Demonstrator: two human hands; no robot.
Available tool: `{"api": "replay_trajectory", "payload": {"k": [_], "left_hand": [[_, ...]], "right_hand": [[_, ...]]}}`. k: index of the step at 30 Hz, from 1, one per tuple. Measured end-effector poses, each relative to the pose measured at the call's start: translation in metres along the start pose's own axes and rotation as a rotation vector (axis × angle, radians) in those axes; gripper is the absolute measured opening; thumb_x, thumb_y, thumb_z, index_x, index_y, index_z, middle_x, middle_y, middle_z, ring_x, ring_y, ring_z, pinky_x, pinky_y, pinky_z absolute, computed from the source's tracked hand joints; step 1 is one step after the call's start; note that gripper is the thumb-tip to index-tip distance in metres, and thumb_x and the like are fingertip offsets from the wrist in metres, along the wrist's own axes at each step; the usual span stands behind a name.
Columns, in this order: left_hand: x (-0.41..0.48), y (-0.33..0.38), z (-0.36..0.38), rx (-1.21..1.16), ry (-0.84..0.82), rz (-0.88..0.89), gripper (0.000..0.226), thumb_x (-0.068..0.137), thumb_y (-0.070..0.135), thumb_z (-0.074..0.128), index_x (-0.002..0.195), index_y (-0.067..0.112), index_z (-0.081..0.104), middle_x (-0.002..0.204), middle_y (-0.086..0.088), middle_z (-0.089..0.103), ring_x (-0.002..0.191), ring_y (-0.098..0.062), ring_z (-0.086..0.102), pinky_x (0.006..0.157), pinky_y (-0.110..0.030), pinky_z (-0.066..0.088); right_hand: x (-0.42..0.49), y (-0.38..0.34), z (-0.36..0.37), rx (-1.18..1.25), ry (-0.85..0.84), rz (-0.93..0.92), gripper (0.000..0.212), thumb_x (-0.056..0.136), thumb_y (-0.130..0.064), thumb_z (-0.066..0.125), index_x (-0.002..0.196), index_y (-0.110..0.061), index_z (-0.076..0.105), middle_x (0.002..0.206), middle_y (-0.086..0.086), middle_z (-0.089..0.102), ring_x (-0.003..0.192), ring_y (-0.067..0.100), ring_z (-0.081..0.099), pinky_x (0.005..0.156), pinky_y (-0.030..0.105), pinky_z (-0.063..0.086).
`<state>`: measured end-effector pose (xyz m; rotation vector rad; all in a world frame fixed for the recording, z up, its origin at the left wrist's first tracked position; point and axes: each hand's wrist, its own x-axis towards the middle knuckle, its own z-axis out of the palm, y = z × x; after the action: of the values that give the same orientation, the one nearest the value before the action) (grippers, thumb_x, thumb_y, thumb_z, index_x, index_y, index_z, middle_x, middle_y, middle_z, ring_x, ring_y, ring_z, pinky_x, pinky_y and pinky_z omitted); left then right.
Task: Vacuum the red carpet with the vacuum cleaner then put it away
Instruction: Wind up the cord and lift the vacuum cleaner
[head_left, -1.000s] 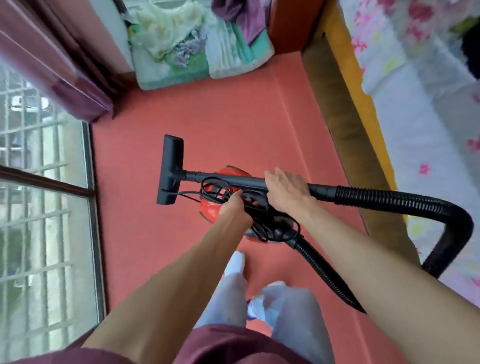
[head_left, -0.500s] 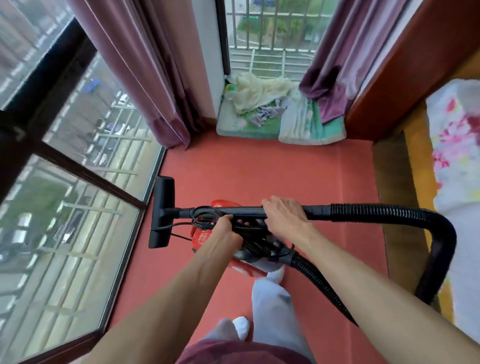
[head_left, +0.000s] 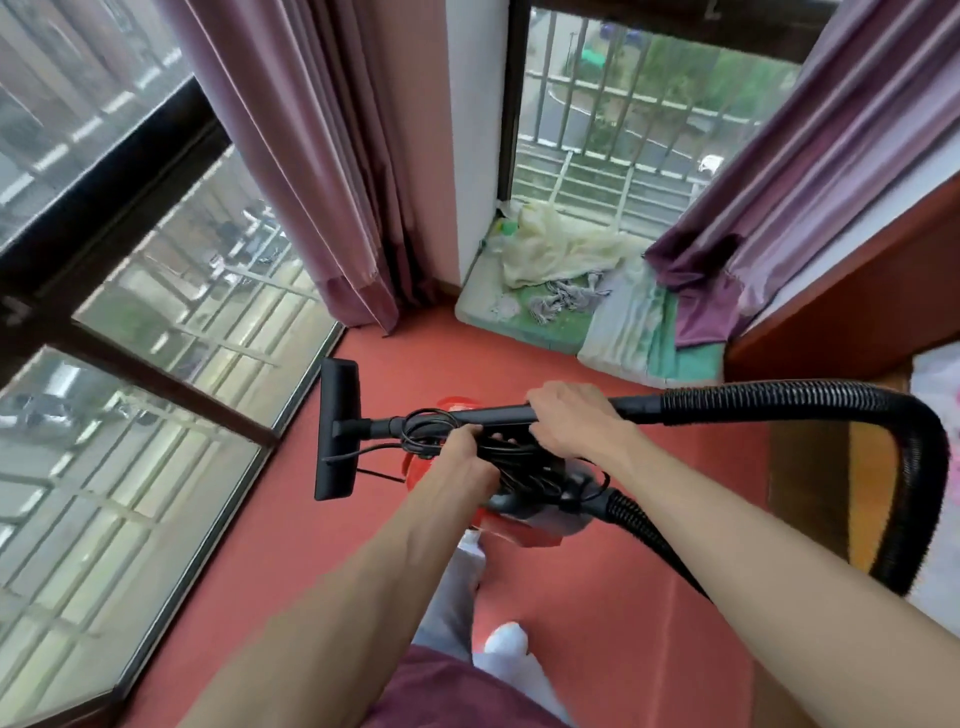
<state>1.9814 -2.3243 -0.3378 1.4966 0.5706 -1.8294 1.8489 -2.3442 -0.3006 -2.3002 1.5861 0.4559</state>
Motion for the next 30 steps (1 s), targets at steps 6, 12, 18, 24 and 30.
{"api": "replay_trajectory", "payload": {"k": [6,12,18,24,30], "left_hand": [[0.05,0.043,0.114,0.061,-0.009,-0.069,0.03,0.095,0.013,0.049,0.065,0.009,0.048,0.066,-0.006,0.052,0.058,-0.024,0.049,0.055,-0.033,0.042],[0.076,0.087,0.206,0.045,-0.046,-0.057,0.031,0.097,0.009,0.044,0.067,0.01,0.046,0.057,-0.006,0.051,0.057,-0.022,0.046,0.056,-0.03,0.041],[0.094,0.124,0.304,0.105,-0.054,-0.037,0.026,0.096,0.012,0.044,0.07,0.009,0.049,0.069,-0.007,0.053,0.059,-0.024,0.051,0.055,-0.035,0.043],[0.142,0.143,0.405,0.139,0.015,-0.022,0.02,0.094,0.013,0.048,0.076,0.009,0.055,0.077,-0.01,0.06,0.064,-0.027,0.056,0.056,-0.035,0.046],[0.199,0.149,0.506,0.135,0.119,-0.021,0.02,0.096,0.015,0.05,0.079,0.007,0.056,0.08,-0.012,0.061,0.068,-0.027,0.057,0.075,-0.036,0.05]], "right_hand": [[0.088,0.079,-0.032,0.039,-0.054,0.063,0.025,0.093,-0.025,0.055,0.114,-0.013,0.058,0.111,0.009,0.061,0.099,0.03,0.061,0.071,0.034,0.039],[0.162,0.148,-0.077,0.076,-0.099,0.125,0.023,0.092,-0.026,0.051,0.112,-0.019,0.059,0.104,0.006,0.06,0.098,0.029,0.061,0.075,0.037,0.045],[0.226,0.211,-0.122,0.025,-0.082,0.13,0.023,0.093,-0.028,0.048,0.11,-0.017,0.058,0.094,0.003,0.055,0.092,0.028,0.061,0.075,0.038,0.049],[0.293,0.302,-0.134,0.094,-0.133,0.145,0.023,0.093,-0.027,0.048,0.11,-0.015,0.057,0.1,0.007,0.059,0.096,0.03,0.061,0.077,0.039,0.049],[0.366,0.398,-0.131,0.135,-0.121,0.092,0.025,0.095,-0.023,0.045,0.115,-0.016,0.058,0.105,0.006,0.059,0.097,0.028,0.06,0.069,0.033,0.039]]}}
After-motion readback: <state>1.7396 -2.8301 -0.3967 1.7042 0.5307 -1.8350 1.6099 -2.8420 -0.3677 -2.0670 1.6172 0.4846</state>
